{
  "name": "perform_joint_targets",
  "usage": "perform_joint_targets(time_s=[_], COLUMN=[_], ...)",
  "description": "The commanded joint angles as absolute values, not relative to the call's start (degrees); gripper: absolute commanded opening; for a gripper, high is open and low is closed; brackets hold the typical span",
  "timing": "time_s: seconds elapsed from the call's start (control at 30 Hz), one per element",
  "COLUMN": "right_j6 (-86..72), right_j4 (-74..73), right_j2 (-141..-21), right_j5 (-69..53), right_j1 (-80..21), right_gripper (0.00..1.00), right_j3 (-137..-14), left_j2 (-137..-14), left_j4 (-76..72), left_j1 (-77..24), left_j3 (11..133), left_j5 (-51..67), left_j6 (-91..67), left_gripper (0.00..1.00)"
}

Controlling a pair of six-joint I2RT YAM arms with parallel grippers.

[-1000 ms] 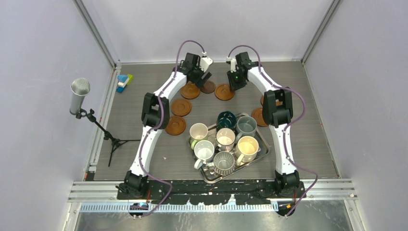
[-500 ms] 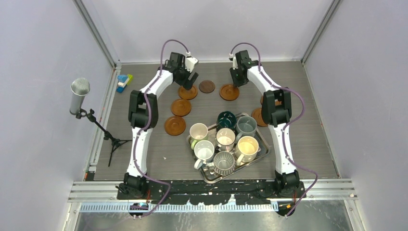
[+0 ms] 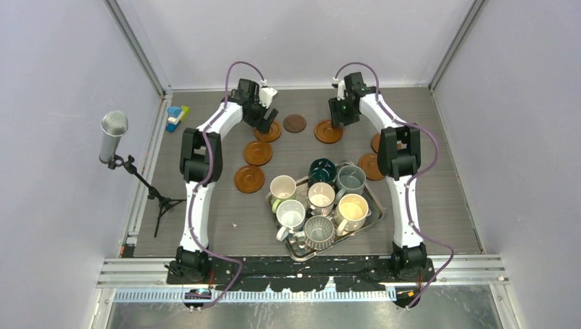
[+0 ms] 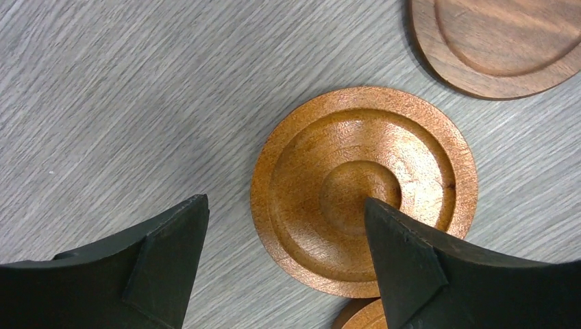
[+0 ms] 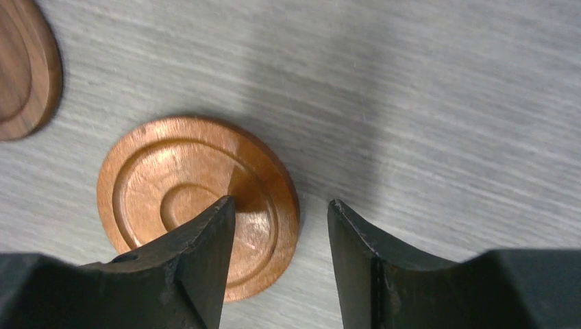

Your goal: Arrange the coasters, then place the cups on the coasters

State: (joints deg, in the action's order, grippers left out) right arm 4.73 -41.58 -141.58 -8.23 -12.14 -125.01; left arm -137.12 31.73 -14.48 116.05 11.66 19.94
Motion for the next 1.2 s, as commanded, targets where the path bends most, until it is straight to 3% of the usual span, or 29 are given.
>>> perform_joint_targets(time_s=[0.0, 0.37, 0.53, 1.17], right_j6=[7.3, 5.94, 4.74, 5.26], right_j4=[-42.63, -42.52, -41.1, -41.04], right_j2=[-135.55, -139.69, -142.24, -146.24], right_j5=[-11.68, -6.37, -3.16, -0.97], right_j1=[-11.8, -12.72, -12.7, -13.06], right_gripper=[0.57, 0.52, 0.46, 0.45], right_j3=[-120.92, -123.72, -126.28, -132.78], left_j2=[-134.38, -140.16, -141.81, -148.17], left_j4=[32.87, 34.28, 34.64, 35.95], left_j1=[-14.17, -11.84, -11.51, -10.55], left_j3=[115.89, 123.88, 126.23, 135.65], left_j5=[11.79, 7.17, 6.23, 2.23], left_j6=[20.65, 18.48, 18.64, 22.37], left_gripper=[0.85, 0.73, 0.72, 0.73])
